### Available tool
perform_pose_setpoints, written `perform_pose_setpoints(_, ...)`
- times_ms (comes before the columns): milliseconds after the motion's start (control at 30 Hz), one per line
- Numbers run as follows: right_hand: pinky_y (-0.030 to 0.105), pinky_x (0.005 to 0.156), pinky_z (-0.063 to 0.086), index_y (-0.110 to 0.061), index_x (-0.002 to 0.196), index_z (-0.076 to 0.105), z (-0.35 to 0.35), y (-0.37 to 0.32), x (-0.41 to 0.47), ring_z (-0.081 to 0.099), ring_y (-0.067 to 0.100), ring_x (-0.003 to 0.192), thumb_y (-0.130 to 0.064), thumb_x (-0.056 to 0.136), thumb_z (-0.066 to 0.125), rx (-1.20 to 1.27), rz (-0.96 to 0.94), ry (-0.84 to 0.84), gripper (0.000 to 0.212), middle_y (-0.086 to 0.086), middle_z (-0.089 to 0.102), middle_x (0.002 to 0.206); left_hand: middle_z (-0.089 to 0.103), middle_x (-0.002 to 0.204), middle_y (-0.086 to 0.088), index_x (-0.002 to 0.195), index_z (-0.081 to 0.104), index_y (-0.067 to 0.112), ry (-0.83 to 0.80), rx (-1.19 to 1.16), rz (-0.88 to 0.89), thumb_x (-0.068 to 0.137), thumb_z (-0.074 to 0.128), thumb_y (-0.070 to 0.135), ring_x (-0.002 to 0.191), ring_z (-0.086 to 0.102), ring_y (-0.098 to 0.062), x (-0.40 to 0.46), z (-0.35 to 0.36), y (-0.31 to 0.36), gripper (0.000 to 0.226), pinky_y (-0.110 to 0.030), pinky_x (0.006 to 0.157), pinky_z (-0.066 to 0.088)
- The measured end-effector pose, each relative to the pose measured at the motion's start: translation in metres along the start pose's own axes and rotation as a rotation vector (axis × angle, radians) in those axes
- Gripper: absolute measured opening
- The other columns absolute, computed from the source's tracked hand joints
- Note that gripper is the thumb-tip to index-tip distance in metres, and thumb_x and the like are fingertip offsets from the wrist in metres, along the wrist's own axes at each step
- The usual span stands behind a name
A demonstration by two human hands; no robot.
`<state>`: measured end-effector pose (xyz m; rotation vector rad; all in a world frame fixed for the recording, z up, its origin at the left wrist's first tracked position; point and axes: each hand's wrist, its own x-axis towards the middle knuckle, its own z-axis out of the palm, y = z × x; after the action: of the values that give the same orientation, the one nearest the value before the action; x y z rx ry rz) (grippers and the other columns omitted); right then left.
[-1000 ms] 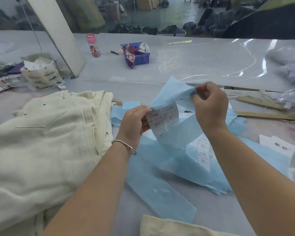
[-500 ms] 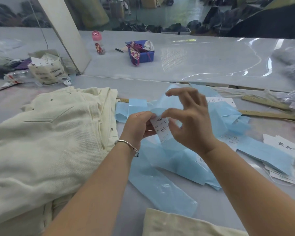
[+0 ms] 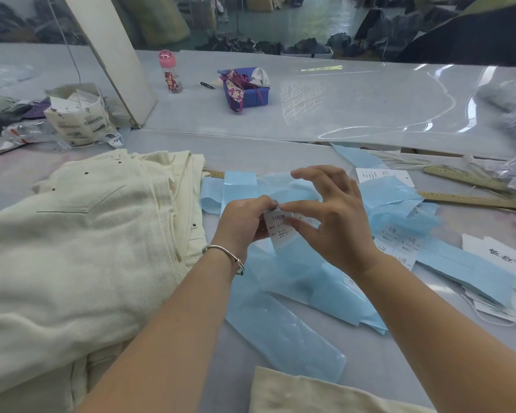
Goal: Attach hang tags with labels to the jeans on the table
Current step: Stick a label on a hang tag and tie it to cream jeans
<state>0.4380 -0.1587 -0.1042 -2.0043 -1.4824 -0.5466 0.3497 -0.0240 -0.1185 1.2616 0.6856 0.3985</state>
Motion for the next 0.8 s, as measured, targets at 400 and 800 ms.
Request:
perform_pose_setpoints(400, 0.036, 0.102, 0.038, -0.018, 0.072, 0.074, -0.04, -0.021, -0.015, 0.05, 0.014, 0.124, -0.008, 0.071, 0.075, 0.835, 0.455, -0.065, 0.01, -0.007, 0.065, 0.12, 0.061, 0.053, -0.005, 0.078, 0.061, 0.005, 0.137, -0.029, -0.133, 0.092, 0.057, 0.01, 0.042, 0.061, -0.013, 0.009, 0.002, -0.009, 0.015, -0.022, 0.044, 0.053)
perform_pose_setpoints(800, 0.038, 0.079, 0.043, -0.012, 0.082, 0.071, -0.124, 0.001, -0.088, 0.063, 0.023, 0.074, -0.023, 0.08, 0.058, 1.217, 1.183, -0.025, 0.017, 0.012, 0.071, 0.085, 0.062, 0.112, 0.0, 0.108, 0.066, 0.018, 0.185, 0.705, 0.509, 0.088, 0.067, 0.036, 0.109, 0.054, -0.015, -0.059, 0.057, -0.003, 0.027, -0.03, 0.099, 0.039)
